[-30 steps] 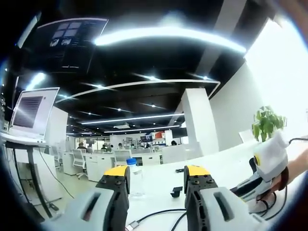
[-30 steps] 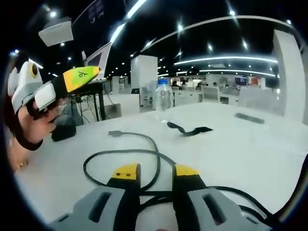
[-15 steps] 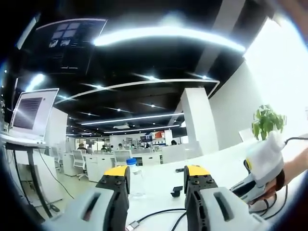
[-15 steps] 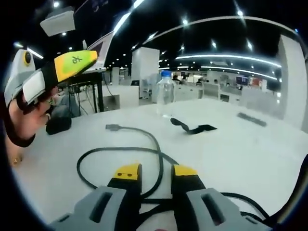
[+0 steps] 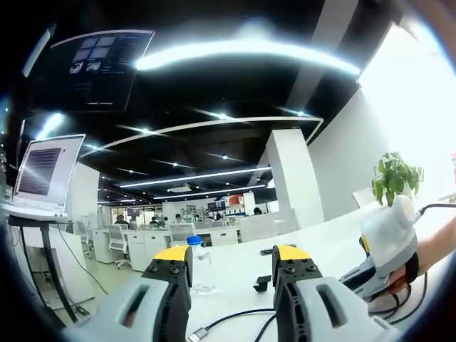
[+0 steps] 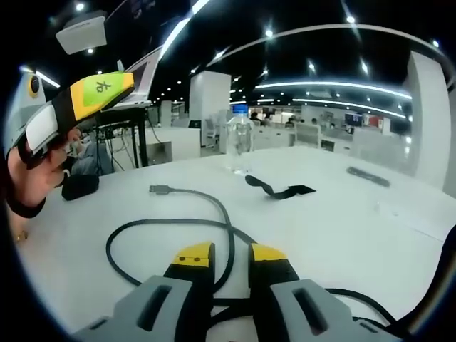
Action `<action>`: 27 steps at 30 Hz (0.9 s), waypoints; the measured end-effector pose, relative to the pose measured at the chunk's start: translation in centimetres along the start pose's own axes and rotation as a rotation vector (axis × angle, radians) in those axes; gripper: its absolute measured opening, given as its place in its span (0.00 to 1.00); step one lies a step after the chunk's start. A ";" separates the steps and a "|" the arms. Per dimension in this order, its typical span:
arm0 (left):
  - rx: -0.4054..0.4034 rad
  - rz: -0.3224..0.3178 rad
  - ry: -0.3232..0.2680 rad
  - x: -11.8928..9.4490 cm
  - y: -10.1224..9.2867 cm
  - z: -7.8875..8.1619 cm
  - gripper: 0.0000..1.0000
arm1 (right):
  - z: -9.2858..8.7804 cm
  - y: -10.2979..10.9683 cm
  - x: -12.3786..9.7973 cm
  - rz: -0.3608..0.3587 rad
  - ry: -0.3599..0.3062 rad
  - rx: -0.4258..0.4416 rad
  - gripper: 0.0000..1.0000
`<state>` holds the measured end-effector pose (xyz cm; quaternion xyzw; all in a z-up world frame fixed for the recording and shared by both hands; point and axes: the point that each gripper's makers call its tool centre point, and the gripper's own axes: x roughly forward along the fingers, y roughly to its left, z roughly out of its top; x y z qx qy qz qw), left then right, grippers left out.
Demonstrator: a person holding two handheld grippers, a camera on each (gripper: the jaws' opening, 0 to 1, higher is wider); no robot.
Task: Coil the Type-C to USB data cable on the desktop and secure it with Velcro straps.
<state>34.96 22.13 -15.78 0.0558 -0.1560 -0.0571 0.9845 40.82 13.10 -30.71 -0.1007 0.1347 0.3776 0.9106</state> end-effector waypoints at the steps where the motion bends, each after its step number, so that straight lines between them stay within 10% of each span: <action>1: 0.000 -0.001 0.000 0.0 0.0 0.0 0.46 | 0.0 0.0 0.0 -0.002 0.000 -0.006 0.16; 27: -0.018 0.036 -0.018 0.0 1.6 0.8 0.46 | 0.9 -0.2 -0.8 -0.004 -0.001 -0.081 0.01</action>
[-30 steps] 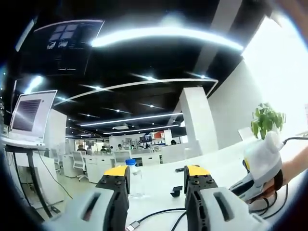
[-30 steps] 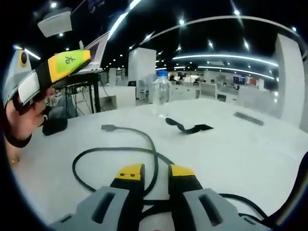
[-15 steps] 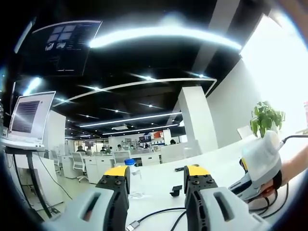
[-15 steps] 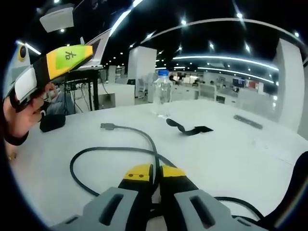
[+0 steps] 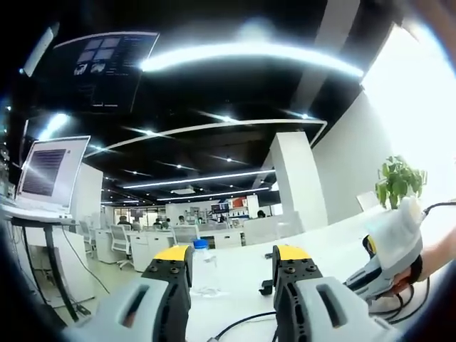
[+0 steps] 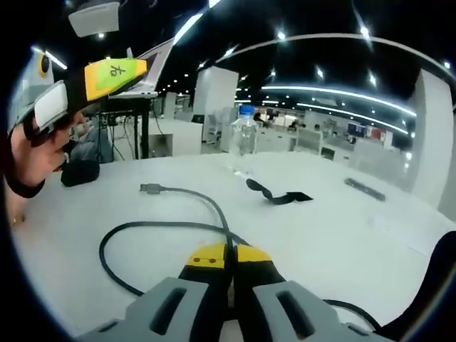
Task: Coil the Type-C to USB data cable on the desktop and secure it with Velcro straps.
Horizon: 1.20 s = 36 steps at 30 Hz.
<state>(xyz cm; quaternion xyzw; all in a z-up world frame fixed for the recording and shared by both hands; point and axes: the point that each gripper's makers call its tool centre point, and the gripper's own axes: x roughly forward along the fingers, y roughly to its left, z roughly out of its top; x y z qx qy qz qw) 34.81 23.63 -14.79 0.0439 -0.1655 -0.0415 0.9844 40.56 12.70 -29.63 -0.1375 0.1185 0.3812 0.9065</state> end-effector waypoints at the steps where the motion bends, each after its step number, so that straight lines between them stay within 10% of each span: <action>1: -0.008 0.006 0.002 0.0 0.2 -0.1 0.46 | 0.3 -0.1 -0.1 0.001 -0.010 0.008 0.01; 36: -0.039 -0.051 0.018 0.4 -1.1 -0.7 0.49 | 4.7 0.8 -8.5 0.008 -0.203 -0.175 0.01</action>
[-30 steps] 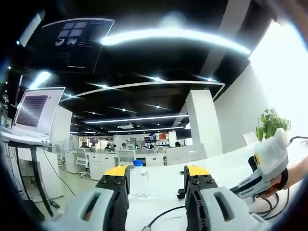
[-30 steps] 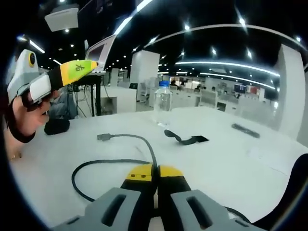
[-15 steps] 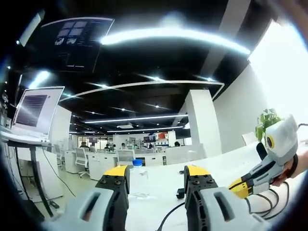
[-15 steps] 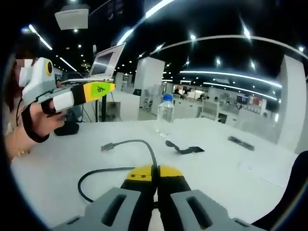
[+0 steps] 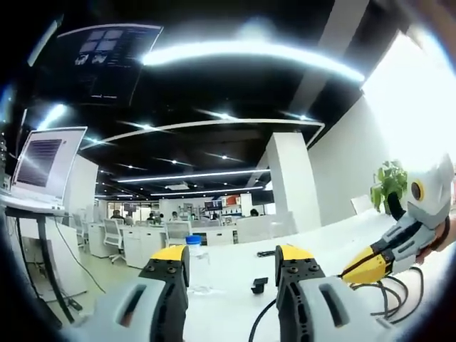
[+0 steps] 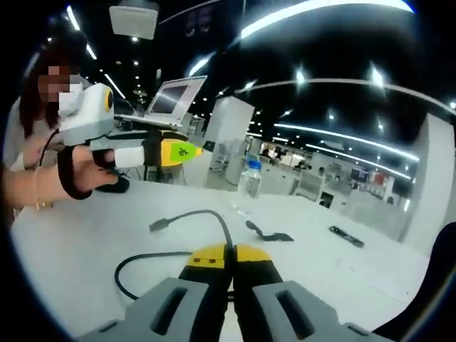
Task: Coil the Type-C to USB data cable on the desktop and secure it with Velcro straps.
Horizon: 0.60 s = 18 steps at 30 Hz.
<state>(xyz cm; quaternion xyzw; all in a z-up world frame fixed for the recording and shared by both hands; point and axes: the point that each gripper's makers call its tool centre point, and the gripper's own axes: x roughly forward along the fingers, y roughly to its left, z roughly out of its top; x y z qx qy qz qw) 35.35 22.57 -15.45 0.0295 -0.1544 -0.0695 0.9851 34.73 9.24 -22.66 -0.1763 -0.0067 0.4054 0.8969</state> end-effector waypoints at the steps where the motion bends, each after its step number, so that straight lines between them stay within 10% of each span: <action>1: -0.004 -0.002 0.001 0.0 -0.1 0.0 0.49 | 0.1 0.0 -0.2 -0.001 -0.005 0.003 0.01; 18: -0.060 -0.175 0.019 0.1 -4.2 -0.7 0.49 | 1.4 -2.4 -4.8 -0.083 -0.067 0.039 0.01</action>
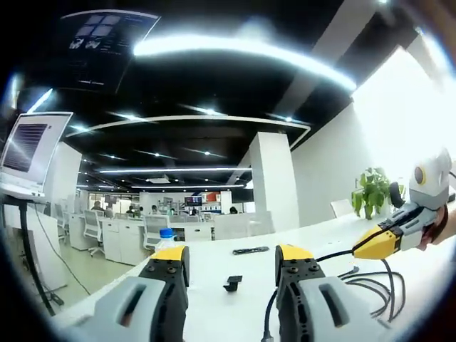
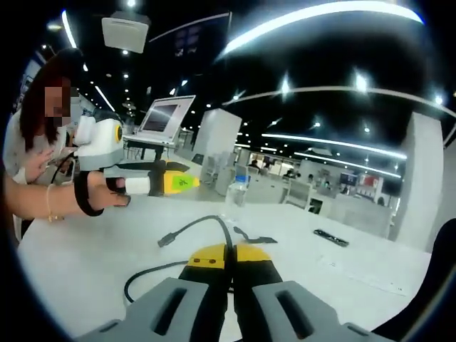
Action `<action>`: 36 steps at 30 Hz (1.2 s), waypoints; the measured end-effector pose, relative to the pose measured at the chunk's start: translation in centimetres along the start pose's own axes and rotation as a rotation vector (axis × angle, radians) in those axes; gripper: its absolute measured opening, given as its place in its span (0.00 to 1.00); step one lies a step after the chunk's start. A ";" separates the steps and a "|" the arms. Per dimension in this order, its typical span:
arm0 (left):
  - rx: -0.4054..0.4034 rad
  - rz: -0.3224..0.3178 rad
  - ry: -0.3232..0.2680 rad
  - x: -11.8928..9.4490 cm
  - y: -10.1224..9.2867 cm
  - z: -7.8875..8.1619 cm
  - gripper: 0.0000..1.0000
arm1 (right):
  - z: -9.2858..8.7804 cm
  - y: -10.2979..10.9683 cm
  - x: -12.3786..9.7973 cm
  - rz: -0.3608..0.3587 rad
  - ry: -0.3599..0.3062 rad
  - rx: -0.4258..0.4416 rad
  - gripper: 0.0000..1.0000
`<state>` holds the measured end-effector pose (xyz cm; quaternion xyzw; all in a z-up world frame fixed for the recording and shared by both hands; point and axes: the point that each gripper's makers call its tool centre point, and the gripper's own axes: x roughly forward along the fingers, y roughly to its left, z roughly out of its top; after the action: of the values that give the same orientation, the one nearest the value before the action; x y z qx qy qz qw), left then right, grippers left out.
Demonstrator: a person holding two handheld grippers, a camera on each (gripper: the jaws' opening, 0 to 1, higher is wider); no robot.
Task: Coil the Type-C to USB data cable on the desktop and secure it with Velcro straps.
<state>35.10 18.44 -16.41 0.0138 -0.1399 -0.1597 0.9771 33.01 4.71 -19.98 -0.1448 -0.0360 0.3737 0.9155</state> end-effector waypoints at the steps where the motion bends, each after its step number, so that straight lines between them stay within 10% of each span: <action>1: -0.004 -0.044 0.006 0.1 -1.1 -0.2 0.49 | 0.0 -0.3 -0.3 -0.007 -0.003 0.000 0.01; 10: 0.077 -0.226 0.072 0.4 -6.6 -2.5 0.49 | 0.4 -1.9 -3.3 -0.052 -0.042 0.024 0.01; 36: 0.152 -0.256 0.096 0.2 -7.5 -3.5 0.38 | 1.9 0.2 -4.8 0.012 -0.105 0.089 0.01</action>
<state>33.97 11.17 -20.27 0.1131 -0.1018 -0.2711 0.9504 29.05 1.97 -17.99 -0.0845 -0.0666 0.3873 0.9156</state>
